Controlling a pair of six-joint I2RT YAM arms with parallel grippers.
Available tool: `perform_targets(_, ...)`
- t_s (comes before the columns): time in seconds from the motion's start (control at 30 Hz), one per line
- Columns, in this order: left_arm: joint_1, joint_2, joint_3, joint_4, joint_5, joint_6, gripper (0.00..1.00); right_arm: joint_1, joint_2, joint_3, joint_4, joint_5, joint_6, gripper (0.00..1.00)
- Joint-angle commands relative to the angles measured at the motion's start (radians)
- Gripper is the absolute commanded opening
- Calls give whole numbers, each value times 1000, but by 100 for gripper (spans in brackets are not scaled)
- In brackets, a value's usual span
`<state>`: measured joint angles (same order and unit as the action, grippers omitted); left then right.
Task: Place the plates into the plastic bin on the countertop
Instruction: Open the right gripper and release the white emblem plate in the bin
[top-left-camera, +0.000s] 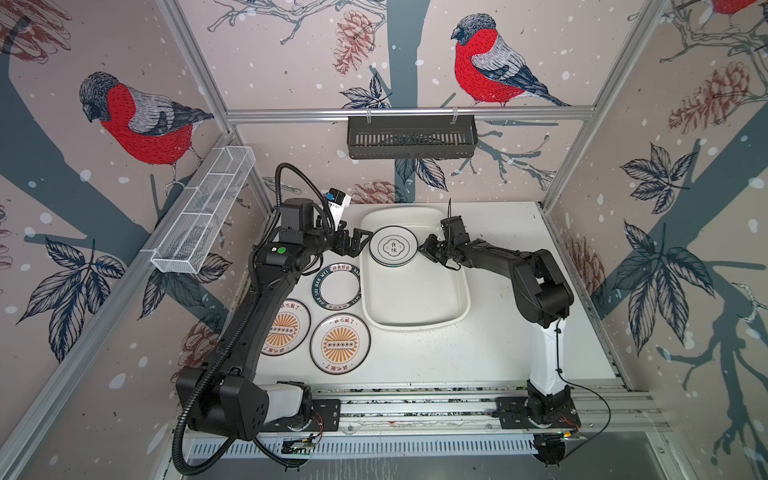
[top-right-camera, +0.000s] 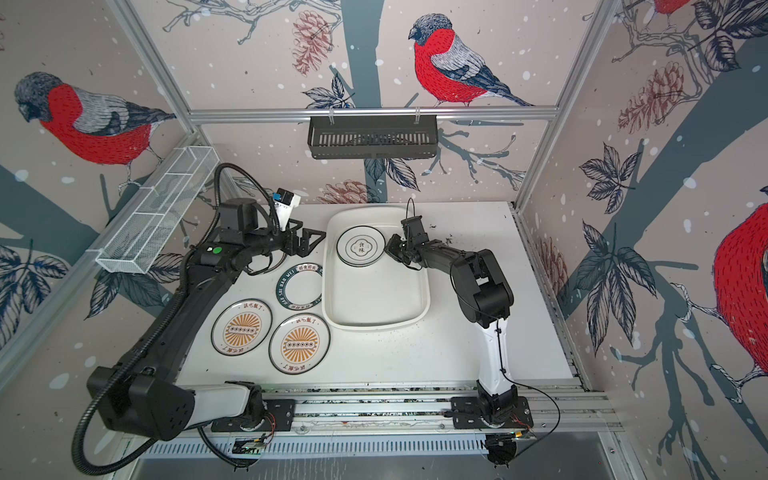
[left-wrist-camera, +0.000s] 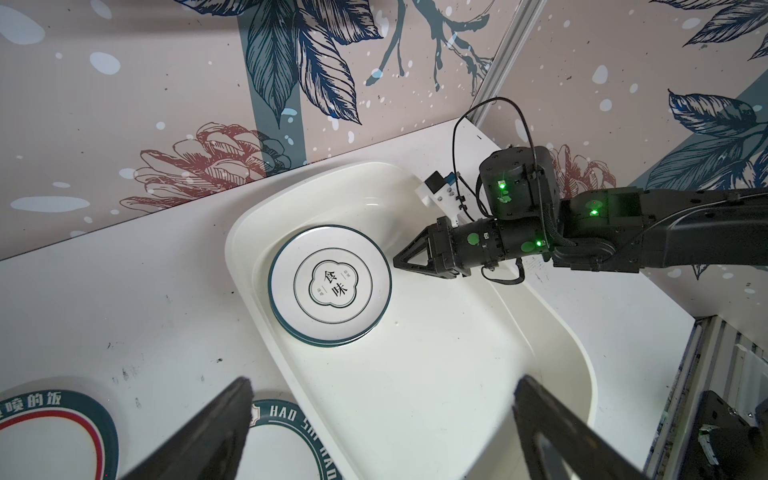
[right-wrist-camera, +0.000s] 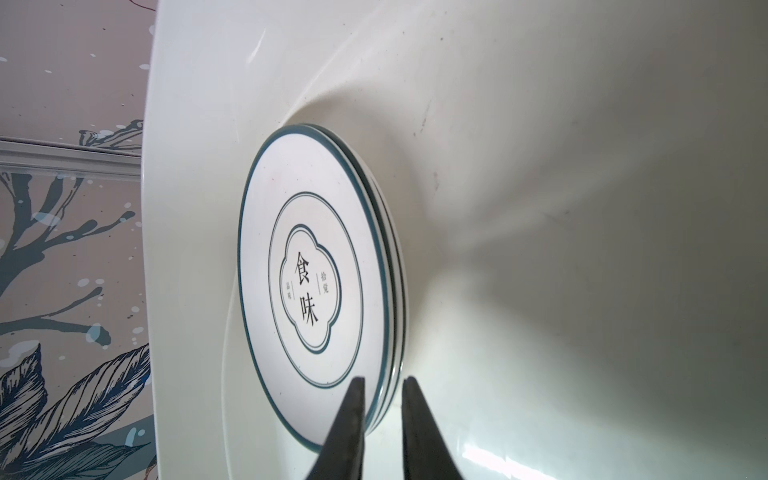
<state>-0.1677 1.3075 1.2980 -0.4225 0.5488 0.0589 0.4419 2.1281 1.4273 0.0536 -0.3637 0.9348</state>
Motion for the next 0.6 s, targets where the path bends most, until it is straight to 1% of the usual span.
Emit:
perform_targets(0.0,2,-2,1,31,4,2,97,0,19,23,10,-1,-18,18)
perform_targets(0.17,3,-4,-9,30,-28,-4,97,3,15,14,46,-8,-6,18)
perform_targets(0.27,3,-5,-25,29,-89,-9,97,1,-23,-11,71,2,-10,18)
perform_targets(0.43,4,-9,-74,37,-192,-41,97,6,-157,-124,140,46,-26,21)
perform_targets(0.5,5,-13,-101,39,-250,-107,97,8,-227,-185,168,65,-34,22)
perform_targets(0.57,10,-14,-130,45,-278,-161,97,10,-290,-237,182,84,-46,22)
